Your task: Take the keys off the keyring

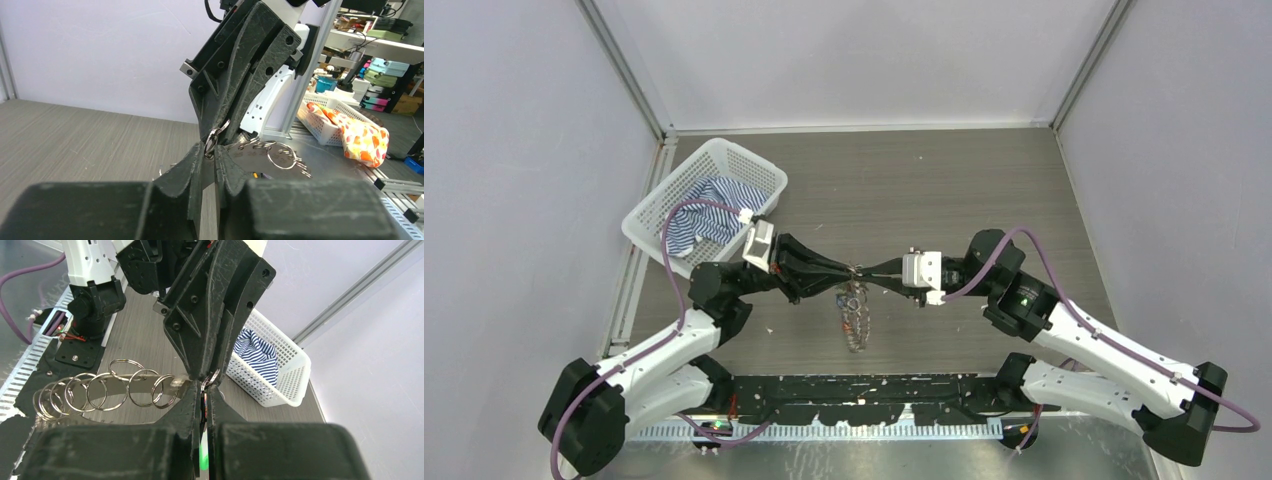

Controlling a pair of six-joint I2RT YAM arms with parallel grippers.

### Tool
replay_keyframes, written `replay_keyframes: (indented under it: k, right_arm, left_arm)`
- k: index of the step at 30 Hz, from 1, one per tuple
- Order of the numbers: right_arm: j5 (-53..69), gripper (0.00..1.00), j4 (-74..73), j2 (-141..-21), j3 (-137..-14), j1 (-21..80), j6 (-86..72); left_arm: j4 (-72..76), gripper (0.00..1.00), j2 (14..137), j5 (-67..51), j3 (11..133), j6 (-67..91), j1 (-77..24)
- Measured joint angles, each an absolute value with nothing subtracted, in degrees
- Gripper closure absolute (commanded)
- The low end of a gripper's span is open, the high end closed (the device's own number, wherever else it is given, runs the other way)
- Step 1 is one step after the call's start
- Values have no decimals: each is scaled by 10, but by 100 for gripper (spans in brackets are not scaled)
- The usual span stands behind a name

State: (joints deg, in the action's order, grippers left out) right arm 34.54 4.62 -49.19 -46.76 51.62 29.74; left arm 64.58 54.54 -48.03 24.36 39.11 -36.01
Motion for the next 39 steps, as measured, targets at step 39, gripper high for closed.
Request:
replay_keyframes:
  k: [39]
  right_arm:
    - [95,89,-121,-564,-384,543,102]
  left_arm:
    - [460,100,605,-53,139,11,-602]
